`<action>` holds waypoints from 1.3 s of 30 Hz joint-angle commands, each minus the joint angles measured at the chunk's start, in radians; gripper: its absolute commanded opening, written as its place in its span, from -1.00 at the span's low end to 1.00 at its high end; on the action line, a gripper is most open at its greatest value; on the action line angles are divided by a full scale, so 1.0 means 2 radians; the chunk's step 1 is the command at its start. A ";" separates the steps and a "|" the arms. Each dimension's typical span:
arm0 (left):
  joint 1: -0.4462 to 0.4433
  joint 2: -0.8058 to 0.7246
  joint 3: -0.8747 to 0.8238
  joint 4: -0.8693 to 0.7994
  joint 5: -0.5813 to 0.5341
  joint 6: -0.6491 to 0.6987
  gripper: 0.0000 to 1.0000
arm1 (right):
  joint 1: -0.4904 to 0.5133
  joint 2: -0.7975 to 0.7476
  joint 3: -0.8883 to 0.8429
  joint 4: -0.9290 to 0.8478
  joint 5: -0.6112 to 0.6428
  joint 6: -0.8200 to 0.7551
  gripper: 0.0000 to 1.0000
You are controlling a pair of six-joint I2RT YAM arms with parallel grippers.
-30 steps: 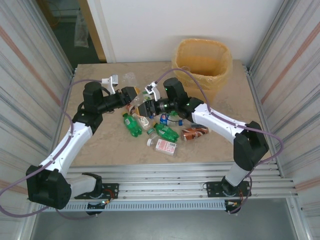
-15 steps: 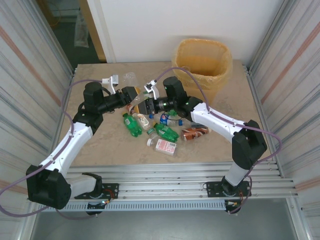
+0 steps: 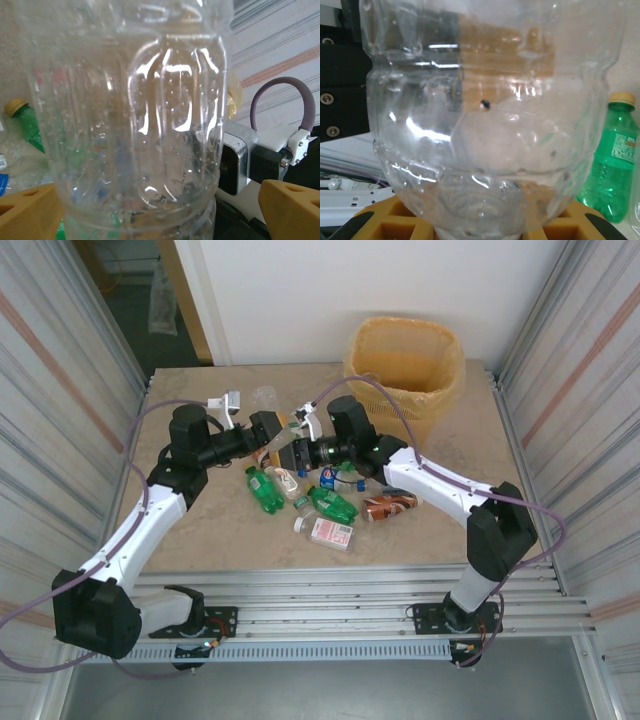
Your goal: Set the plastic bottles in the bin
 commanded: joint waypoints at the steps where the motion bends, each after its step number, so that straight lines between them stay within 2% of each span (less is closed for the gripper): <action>1: -0.001 -0.004 0.021 0.001 0.001 0.007 0.98 | 0.004 -0.033 -0.005 -0.023 0.025 -0.023 -0.93; 17: 0.003 0.016 0.097 -0.063 -0.043 0.072 0.98 | 0.008 -0.075 -0.011 -0.080 0.063 -0.046 -0.96; 22: 0.017 -0.003 0.098 -0.079 -0.057 0.085 0.98 | 0.007 -0.095 0.003 -0.137 0.104 -0.063 -0.96; 26: 0.023 -0.039 0.089 -0.109 -0.092 0.118 0.98 | -0.006 -0.111 0.030 -0.203 0.145 -0.078 -0.94; 32: 0.026 -0.092 0.067 -0.153 -0.148 0.160 0.98 | -0.072 -0.121 0.106 -0.311 0.187 -0.095 -0.94; 39: 0.030 -0.125 0.040 -0.188 -0.165 0.174 0.98 | -0.181 -0.092 0.227 -0.415 0.193 -0.134 -0.94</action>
